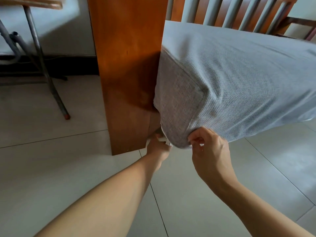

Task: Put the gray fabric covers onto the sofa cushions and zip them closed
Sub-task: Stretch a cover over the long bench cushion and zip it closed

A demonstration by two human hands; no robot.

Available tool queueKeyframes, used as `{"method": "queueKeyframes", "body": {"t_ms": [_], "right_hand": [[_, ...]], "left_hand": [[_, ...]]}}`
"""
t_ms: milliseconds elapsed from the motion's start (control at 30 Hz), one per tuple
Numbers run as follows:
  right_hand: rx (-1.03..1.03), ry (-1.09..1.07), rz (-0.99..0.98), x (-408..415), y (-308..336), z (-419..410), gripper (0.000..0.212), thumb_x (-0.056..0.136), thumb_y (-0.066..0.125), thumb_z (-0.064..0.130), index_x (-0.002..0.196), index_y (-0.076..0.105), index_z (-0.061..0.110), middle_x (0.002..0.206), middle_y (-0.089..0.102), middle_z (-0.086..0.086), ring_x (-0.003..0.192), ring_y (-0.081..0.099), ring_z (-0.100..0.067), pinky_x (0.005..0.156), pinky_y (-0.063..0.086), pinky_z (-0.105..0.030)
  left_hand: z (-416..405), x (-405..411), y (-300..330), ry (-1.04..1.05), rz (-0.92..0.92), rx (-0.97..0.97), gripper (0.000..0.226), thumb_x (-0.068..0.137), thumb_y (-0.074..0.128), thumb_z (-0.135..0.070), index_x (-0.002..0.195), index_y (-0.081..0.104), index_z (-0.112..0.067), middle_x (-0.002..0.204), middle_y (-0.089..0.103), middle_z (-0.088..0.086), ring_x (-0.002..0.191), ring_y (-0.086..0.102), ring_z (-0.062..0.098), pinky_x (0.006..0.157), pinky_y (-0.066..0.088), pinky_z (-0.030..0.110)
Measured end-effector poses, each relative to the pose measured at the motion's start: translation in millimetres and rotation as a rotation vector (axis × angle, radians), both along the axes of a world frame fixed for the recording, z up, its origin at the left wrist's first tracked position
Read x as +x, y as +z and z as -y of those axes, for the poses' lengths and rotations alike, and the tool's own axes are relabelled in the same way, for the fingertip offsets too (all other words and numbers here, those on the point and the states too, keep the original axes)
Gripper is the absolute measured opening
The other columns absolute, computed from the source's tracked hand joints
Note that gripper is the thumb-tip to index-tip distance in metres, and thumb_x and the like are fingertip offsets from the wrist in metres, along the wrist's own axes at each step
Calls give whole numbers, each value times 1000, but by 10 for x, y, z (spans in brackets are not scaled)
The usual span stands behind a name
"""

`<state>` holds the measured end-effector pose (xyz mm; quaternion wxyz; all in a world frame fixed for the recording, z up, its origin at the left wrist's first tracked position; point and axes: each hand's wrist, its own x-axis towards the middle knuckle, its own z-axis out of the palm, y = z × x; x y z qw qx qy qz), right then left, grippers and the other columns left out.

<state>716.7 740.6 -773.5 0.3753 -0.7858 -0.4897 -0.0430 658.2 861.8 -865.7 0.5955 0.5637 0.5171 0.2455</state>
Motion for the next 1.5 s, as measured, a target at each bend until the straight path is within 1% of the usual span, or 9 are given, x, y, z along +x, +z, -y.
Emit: {"method": "queueKeyframes", "body": {"t_ms": [200, 300, 467, 633, 933, 1100, 1233, 1400, 1500], "right_hand": [[-14, 16, 1, -17, -103, 36, 25, 76, 57, -6, 80, 59, 19, 83, 61, 3, 75, 59, -24, 64, 50, -41], [-65, 30, -6, -51, -140, 72, 29, 71, 64, -7, 86, 57, 18, 90, 58, 1, 82, 56, -23, 66, 49, -41], [-116, 28, 177, -65, -257, 91, 41, 59, 73, -6, 92, 61, 15, 89, 56, 1, 82, 53, -24, 63, 36, -28], [-129, 139, 345, -52, -405, 74, 50, 44, 83, 2, 85, 58, 15, 85, 58, 1, 78, 57, -25, 64, 46, -32], [3, 77, 683, 42, -426, -35, 10, 70, 58, 4, 65, 57, 12, 64, 54, -3, 58, 55, -26, 53, 38, -32], [13, 61, 641, 74, -445, -17, 24, 52, 77, -1, 64, 59, 11, 64, 56, -4, 57, 58, -26, 49, 39, -30], [33, 7, 580, 3, -511, -8, 27, 52, 77, -4, 62, 57, 11, 62, 51, -4, 52, 53, -26, 45, 36, -29], [81, -18, 587, -12, -510, 3, 29, 50, 80, -5, 58, 57, 10, 61, 51, -4, 44, 48, -22, 50, 22, -22], [114, -2, 584, 9, -512, 9, 23, 55, 76, -6, 61, 60, 9, 68, 52, -6, 48, 49, -23, 48, 28, -23]], "left_hand": [[119, 4, 12, -1, 116, -68, 3, 88, 65, -8, 87, 68, -6, 56, 64, -3, 59, 62, 11, 79, 54, 30], [221, -84, 132, -42, 152, -141, 4, 89, 65, -13, 85, 66, -10, 73, 66, 3, 55, 57, 5, 54, 46, 18], [370, -248, 256, -65, 175, -201, 9, 93, 59, -18, 91, 68, -18, 81, 65, -4, 66, 52, 7, 58, 41, 20], [402, -345, 382, -68, 285, -344, 16, 90, 60, -10, 79, 68, -19, 75, 67, -1, 59, 44, 9, 52, 34, 21], [445, -364, 470, -39, 362, -431, 24, 89, 58, -4, 70, 65, -18, 64, 65, -2, 59, 43, 10, 53, 32, 22], [481, -374, 487, 13, 350, -399, 7, 87, 62, -20, 83, 67, -22, 89, 68, -5, 85, 55, 14, 67, 40, 28], [387, -361, 523, 167, 453, -444, 7, 90, 60, -29, 88, 62, -23, 89, 62, -4, 79, 54, 11, 63, 40, 28], [418, -272, 521, 124, 379, -346, 6, 89, 63, -27, 90, 64, -21, 91, 62, -2, 79, 54, 11, 63, 40, 26], [462, -215, 496, 119, 370, -281, 9, 89, 63, -18, 80, 65, -21, 90, 66, 0, 83, 58, 12, 65, 44, 27]]}}
